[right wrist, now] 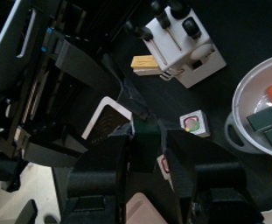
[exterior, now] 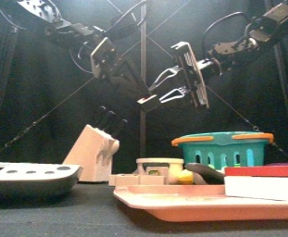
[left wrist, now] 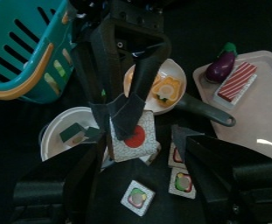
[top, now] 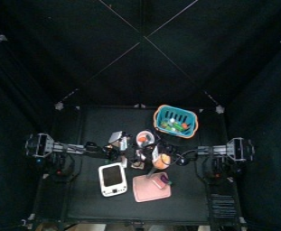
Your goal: Place green sushi piece in pot
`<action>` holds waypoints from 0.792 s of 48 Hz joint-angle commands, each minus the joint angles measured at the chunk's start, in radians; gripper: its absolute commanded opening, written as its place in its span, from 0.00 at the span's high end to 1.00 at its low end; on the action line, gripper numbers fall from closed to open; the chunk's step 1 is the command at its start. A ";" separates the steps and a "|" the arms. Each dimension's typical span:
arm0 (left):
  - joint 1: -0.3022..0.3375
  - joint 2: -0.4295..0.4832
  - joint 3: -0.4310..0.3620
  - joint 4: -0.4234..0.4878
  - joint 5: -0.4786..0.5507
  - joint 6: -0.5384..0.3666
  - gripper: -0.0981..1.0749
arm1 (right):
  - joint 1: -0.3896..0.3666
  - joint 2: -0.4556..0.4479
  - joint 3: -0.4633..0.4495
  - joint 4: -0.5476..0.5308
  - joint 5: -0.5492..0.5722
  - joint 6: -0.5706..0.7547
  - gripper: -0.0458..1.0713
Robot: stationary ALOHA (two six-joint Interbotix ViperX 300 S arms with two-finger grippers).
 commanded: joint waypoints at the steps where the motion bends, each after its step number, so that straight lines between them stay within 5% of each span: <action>1: 0.003 -0.025 -0.003 -0.009 -0.012 -0.002 0.11 | -0.009 -0.021 -0.002 -0.002 -0.003 -0.003 0.45; 13: 0.009 -0.120 0.064 -0.023 -0.040 -0.003 0.11 | -0.052 -0.034 0.035 -0.005 -0.002 -0.003 0.45; 38: 0.023 -0.407 0.391 -0.055 -0.244 0.003 0.11 | -0.241 0.087 0.005 -0.183 0.015 -0.005 0.45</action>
